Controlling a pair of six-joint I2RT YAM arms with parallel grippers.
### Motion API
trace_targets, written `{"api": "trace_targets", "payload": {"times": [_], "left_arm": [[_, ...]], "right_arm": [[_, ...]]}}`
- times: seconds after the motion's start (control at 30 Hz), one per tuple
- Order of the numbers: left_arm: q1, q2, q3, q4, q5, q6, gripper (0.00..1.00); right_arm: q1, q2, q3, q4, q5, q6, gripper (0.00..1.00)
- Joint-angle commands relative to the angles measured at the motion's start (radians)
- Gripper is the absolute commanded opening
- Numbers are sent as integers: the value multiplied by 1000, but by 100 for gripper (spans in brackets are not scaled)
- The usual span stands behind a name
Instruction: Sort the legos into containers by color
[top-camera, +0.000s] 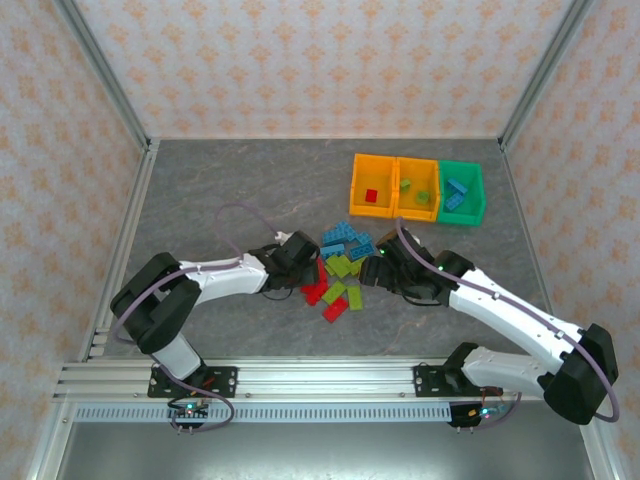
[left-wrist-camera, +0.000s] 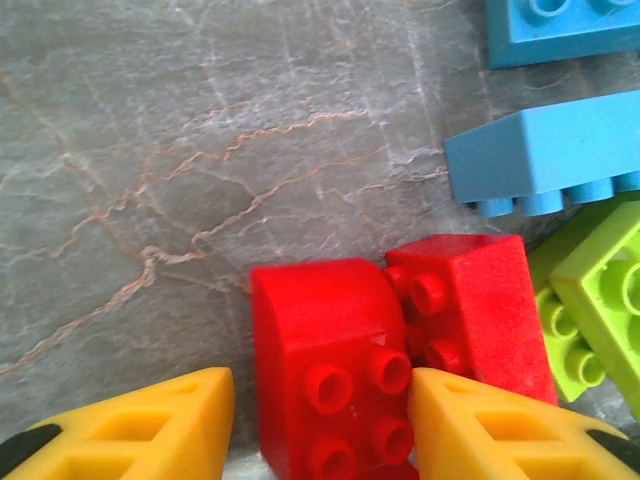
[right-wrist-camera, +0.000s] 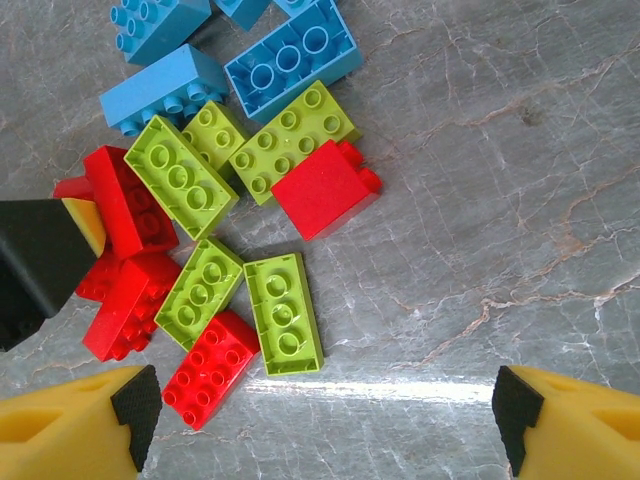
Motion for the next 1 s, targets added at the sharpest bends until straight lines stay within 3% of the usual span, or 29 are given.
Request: {"api": "trace_targets", "payload": {"times": [0.0, 0.17, 0.33, 0.5, 0.63, 0.8, 0.97], "left_arm": [[7, 31, 3, 6, -8, 19, 50], [9, 47, -4, -38, -53, 29, 45], [10, 11, -24, -48, -68, 35, 30], [1, -179, 3, -87, -78, 83, 23], [-35, -234, 140, -74, -68, 155, 23], [-41, -17, 448, -66, -139, 309, 24], [-4, 357, 876, -135, -213, 429, 23]], "right_arm": [[5, -16, -6, -19, 19, 14, 88], [5, -15, -4, -9, 4, 14, 88], [5, -17, -1, 2, -9, 20, 88], [5, -71, -16, 95, -87, 21, 88], [4, -160, -37, 160, -7, 48, 88], [3, -243, -51, 128, 170, 102, 91], [3, -271, -55, 63, 196, 138, 91]]}}
